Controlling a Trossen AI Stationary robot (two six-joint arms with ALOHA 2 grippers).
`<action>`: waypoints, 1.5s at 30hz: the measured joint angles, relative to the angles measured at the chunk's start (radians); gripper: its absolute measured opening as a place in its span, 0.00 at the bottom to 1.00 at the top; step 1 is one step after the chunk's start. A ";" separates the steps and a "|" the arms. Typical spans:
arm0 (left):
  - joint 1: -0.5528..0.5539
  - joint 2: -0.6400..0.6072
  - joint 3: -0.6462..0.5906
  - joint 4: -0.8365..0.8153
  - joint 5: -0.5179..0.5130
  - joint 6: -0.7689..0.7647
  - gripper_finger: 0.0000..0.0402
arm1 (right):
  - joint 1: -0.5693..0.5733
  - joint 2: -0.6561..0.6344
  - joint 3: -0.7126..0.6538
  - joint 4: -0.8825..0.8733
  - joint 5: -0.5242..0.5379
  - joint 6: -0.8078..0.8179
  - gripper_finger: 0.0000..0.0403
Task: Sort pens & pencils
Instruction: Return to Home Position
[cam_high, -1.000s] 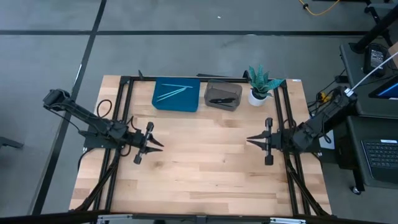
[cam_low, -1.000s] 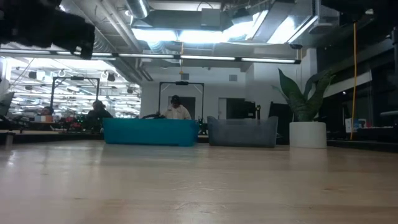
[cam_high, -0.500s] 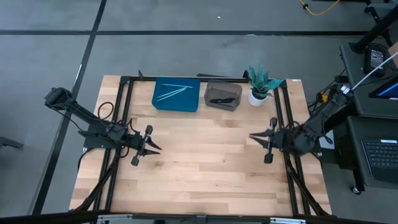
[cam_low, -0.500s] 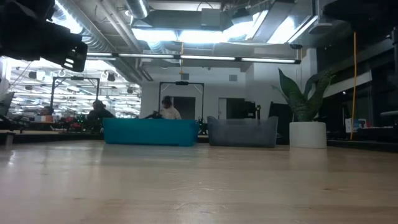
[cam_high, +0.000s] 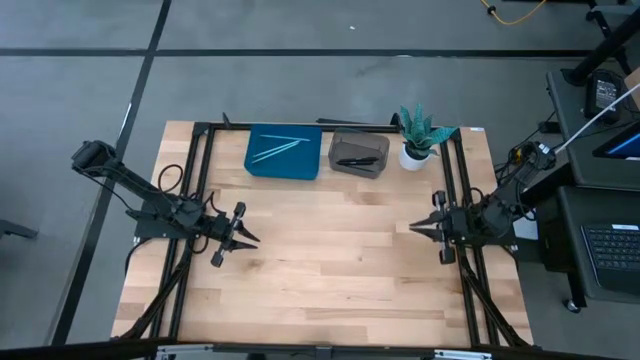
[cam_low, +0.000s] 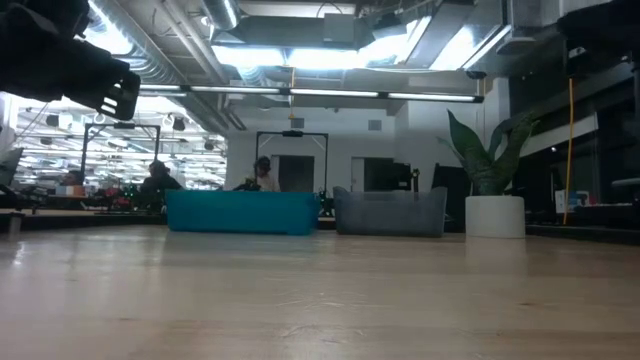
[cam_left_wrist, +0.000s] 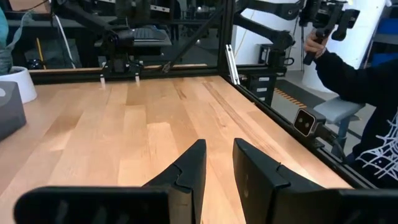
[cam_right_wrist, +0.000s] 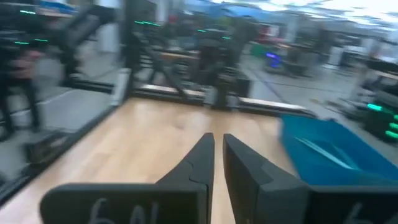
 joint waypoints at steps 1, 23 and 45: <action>0.000 0.000 0.000 0.000 0.000 -0.001 0.18 | 0.000 -0.016 -0.008 -0.003 -0.037 -0.001 0.09; 0.000 0.000 0.000 -0.007 0.000 0.003 0.18 | -0.009 -0.151 -0.105 -0.052 -0.221 0.056 0.09; 0.085 -0.273 0.000 -0.011 0.001 0.003 0.18 | -0.013 -0.152 -0.156 0.006 -0.216 0.109 0.09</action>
